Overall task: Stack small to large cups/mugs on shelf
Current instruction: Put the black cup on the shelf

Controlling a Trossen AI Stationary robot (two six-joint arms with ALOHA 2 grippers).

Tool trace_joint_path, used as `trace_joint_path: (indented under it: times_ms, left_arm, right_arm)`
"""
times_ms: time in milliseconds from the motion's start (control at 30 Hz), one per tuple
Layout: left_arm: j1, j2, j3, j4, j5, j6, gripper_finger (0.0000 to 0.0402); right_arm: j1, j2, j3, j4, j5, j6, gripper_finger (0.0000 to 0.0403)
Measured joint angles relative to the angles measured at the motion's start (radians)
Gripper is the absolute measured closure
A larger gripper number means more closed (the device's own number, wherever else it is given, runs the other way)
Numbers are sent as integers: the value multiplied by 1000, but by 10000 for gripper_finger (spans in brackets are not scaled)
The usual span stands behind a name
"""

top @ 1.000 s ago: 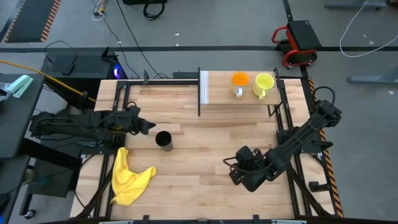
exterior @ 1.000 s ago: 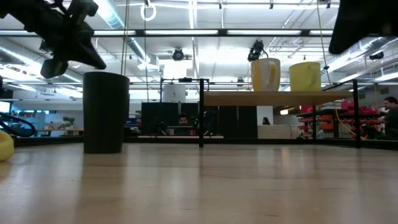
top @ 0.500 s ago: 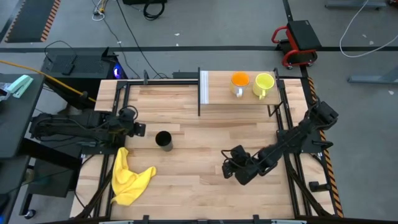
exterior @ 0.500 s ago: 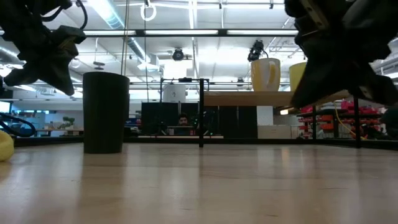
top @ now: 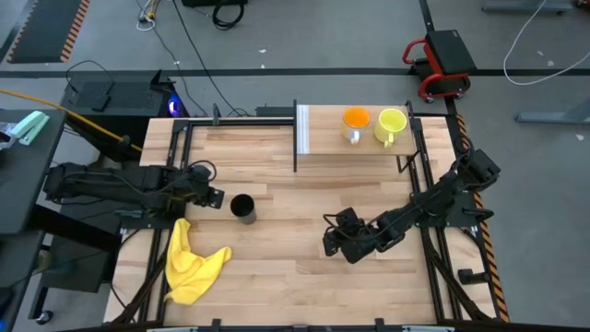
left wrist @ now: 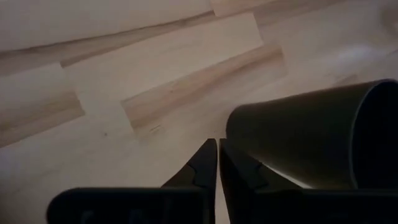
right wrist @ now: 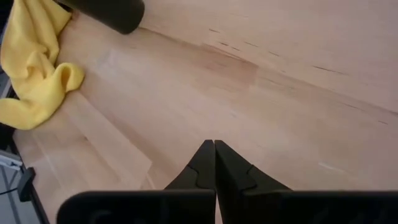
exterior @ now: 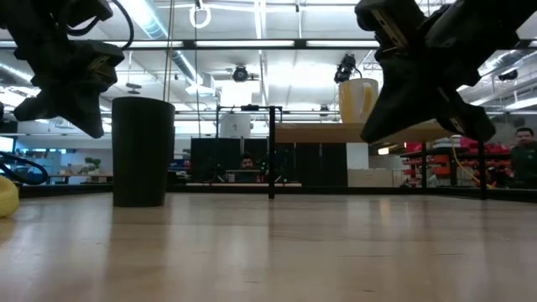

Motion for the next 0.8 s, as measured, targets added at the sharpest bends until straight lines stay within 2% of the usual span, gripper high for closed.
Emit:
trace_joint_path:
  times_ms: [267,500,667,800]
  left_arm:
    - [0,78,0,162,76,45,391]
    - [-2,91,0,112,81,147,374]
    - [-51,91,0,137,86,276,388]
    - [-107,79,-24,156,36,287,394]
  right_arm:
    - [-7,0,0,7,-3,-44,401]
    - [-5,0,0,6,-3,-78,401]
    - [-5,-1,-11,3,4,-121,401]
    - [0,-1,-38,6,5,-105,401]
